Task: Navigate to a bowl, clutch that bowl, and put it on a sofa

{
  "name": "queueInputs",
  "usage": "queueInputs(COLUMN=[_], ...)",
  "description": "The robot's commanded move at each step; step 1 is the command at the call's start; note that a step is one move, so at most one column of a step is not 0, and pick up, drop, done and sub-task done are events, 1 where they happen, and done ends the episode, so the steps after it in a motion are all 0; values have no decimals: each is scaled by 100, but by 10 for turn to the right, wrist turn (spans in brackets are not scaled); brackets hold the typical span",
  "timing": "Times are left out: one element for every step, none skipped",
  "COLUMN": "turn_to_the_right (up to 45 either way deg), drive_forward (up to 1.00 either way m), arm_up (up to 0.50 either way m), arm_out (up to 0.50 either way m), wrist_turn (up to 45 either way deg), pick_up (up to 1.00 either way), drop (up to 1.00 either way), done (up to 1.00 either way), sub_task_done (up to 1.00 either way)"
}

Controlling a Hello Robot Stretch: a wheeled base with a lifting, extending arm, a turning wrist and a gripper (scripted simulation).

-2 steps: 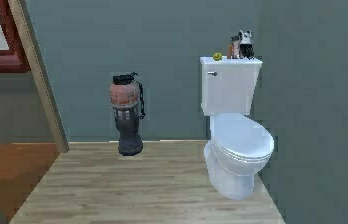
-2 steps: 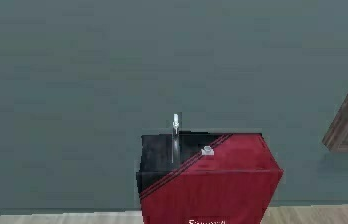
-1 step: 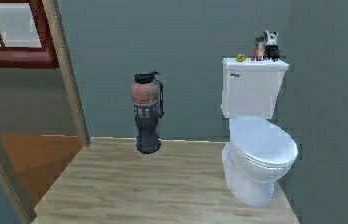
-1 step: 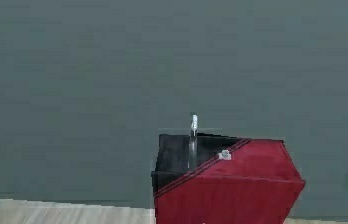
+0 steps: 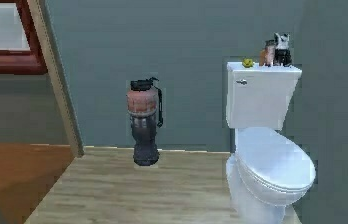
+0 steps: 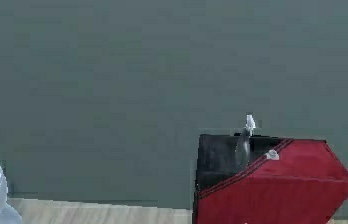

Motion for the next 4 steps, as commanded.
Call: queueInputs(turn_to_the_right=[-330, 0, -60, 0], drive_forward=[0, 100, 0, 15], arm_up=[0, 0, 0, 0], arm_out=[0, 0, 0, 0], wrist_turn=[0, 0, 0, 0], pick_up=[0, 0, 0, 0], drop=[0, 0, 0, 0], done=[0, 0, 0, 0], sub_task_done=[0, 0, 0, 0])
